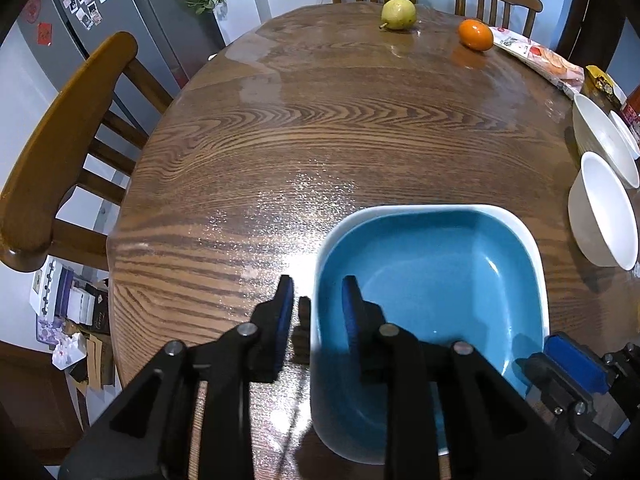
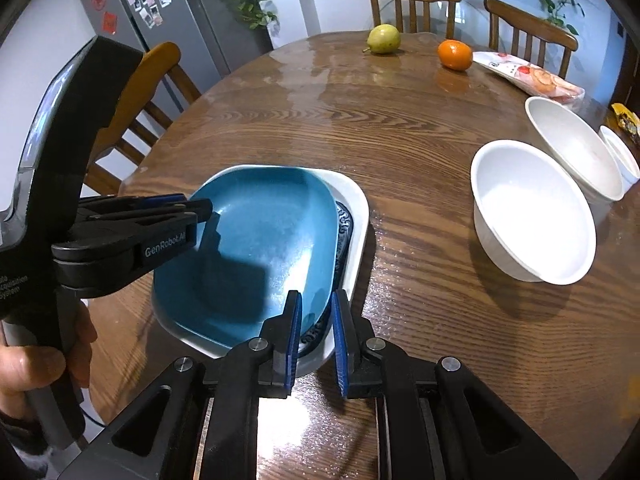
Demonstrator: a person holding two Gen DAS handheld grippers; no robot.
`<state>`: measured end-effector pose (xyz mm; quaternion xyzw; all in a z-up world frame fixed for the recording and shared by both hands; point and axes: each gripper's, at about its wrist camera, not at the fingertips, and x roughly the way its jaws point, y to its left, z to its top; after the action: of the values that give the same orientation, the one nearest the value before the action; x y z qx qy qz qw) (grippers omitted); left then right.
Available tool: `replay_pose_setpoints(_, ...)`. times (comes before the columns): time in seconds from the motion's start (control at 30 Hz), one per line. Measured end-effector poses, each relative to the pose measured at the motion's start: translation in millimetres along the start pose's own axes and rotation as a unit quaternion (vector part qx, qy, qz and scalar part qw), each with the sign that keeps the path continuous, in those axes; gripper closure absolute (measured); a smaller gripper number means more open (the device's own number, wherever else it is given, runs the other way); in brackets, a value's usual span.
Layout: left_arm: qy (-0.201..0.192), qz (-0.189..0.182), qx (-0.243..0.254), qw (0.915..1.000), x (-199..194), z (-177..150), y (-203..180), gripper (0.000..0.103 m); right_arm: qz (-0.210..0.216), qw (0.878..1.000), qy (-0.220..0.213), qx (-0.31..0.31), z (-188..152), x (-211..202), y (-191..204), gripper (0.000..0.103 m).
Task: Organize plates and bowls
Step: 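Lower the teal plate onto the stacked patterned plates and open the left gripper, then move both open grippers toward the large white bowl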
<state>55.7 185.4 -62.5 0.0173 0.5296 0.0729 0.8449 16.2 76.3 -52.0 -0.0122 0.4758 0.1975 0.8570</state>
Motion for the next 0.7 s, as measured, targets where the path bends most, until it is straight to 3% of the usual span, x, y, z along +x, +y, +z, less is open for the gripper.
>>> replay_pose_setpoints(0.2,-0.016,0.003,-0.014,0.9998,-12,1,8,0.053,0.011,1.0,-0.024,0.013,1,-14,-14,0.078)
replay_pose_setpoints(0.27,-0.024,0.002,-0.02,0.9995,-19,1,9,0.042,0.02,0.999,-0.026,0.022,2,-17,-21,0.072)
replay_pose_setpoints(0.33,-0.033,-0.004,-0.025,0.9991,-29,1,9,0.04,0.031,0.999,-0.029,0.034,3,-21,-29,0.062)
replay_pose_setpoints(0.43,-0.041,-0.012,-0.03,0.9986,-41,-1,4,0.025,0.046,0.997,-0.037,0.052,5,-30,-40,0.059)
replay_pose_setpoints(0.7,-0.061,-0.022,-0.02,0.9977,-71,-7,-26,0.016,0.058,0.993,-0.061,0.085,5,-56,-74,0.057)
